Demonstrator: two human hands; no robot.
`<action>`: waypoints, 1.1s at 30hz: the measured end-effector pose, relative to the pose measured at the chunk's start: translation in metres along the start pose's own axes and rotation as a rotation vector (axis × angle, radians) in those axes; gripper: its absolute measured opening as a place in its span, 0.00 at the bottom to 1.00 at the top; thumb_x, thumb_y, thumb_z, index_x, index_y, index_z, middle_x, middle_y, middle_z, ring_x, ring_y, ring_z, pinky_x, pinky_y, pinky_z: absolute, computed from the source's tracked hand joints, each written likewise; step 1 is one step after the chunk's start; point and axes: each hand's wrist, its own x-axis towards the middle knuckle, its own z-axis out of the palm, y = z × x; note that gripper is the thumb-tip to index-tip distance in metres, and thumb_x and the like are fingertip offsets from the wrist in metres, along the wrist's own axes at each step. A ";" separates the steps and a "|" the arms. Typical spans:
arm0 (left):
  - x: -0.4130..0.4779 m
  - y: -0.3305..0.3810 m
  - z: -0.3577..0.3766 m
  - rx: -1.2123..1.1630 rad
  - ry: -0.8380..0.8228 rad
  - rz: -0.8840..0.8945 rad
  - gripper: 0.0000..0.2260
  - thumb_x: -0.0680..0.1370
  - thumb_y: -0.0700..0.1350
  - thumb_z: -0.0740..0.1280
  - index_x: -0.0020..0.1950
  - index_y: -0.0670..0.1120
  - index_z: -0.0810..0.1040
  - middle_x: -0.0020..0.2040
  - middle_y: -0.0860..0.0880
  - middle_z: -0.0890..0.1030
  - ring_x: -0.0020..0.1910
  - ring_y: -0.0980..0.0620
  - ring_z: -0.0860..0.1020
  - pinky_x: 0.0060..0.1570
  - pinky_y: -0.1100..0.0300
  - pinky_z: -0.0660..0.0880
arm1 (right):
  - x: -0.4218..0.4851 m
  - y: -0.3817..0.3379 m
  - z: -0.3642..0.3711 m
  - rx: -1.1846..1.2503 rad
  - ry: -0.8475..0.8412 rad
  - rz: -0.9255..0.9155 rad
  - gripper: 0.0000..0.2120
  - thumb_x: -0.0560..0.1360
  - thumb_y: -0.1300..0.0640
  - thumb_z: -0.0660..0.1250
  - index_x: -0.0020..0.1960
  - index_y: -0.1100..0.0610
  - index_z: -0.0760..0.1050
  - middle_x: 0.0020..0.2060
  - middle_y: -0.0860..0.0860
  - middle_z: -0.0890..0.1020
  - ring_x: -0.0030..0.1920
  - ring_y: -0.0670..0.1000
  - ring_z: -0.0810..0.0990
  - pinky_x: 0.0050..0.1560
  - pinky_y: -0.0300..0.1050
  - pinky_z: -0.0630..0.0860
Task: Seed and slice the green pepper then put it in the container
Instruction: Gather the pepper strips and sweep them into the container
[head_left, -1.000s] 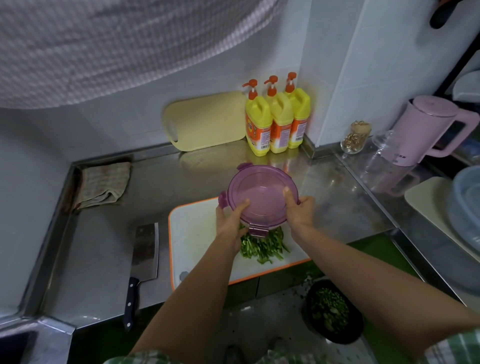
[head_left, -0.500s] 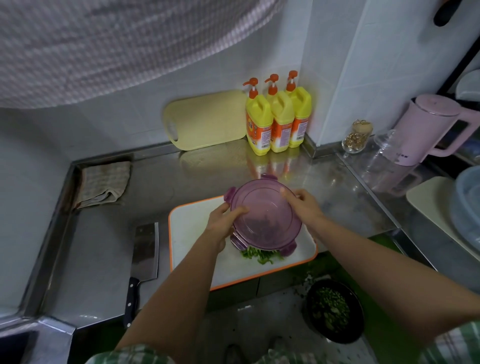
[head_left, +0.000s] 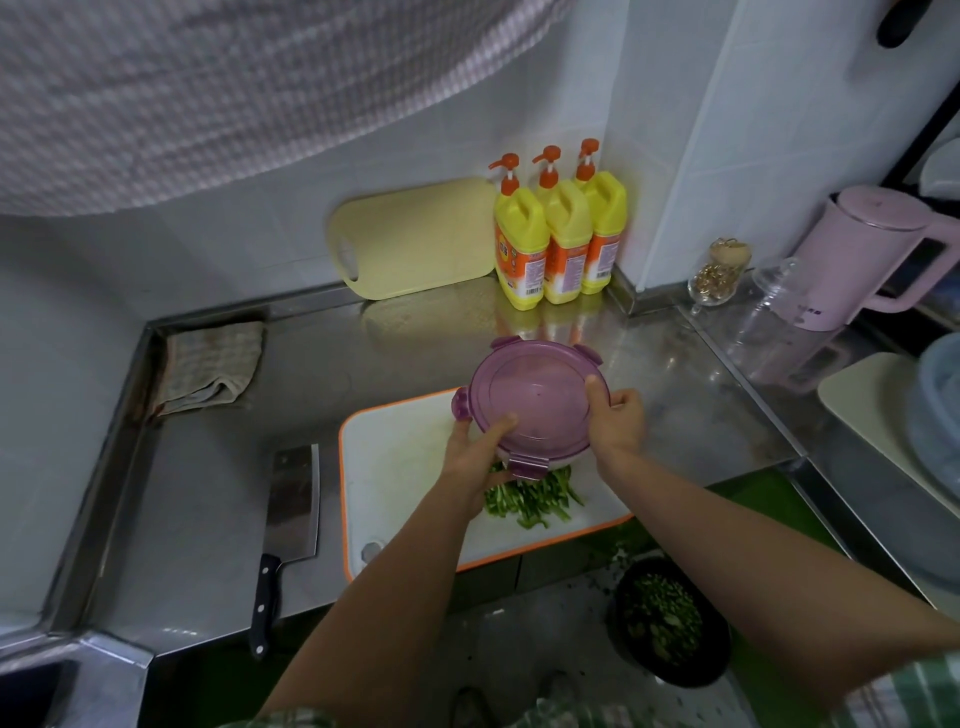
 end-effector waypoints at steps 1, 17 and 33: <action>0.000 0.000 0.002 0.005 0.000 -0.004 0.28 0.74 0.45 0.74 0.71 0.52 0.68 0.61 0.44 0.77 0.56 0.43 0.79 0.52 0.41 0.80 | 0.001 0.000 -0.002 0.001 0.007 0.004 0.18 0.77 0.45 0.65 0.36 0.52 0.62 0.33 0.47 0.69 0.37 0.50 0.70 0.42 0.47 0.68; 0.014 0.019 -0.002 -0.002 0.221 -0.002 0.30 0.74 0.48 0.72 0.73 0.52 0.66 0.66 0.43 0.75 0.57 0.43 0.78 0.38 0.55 0.78 | -0.009 0.008 -0.023 -0.853 -0.783 -1.067 0.45 0.66 0.28 0.63 0.77 0.41 0.50 0.78 0.43 0.50 0.76 0.45 0.45 0.72 0.49 0.42; 0.007 0.008 0.015 -0.031 -0.009 0.217 0.31 0.80 0.51 0.64 0.79 0.51 0.53 0.72 0.45 0.70 0.65 0.46 0.75 0.54 0.53 0.78 | -0.013 -0.007 -0.017 -0.340 -0.431 -0.893 0.20 0.76 0.41 0.62 0.65 0.48 0.73 0.58 0.45 0.78 0.57 0.46 0.77 0.54 0.48 0.77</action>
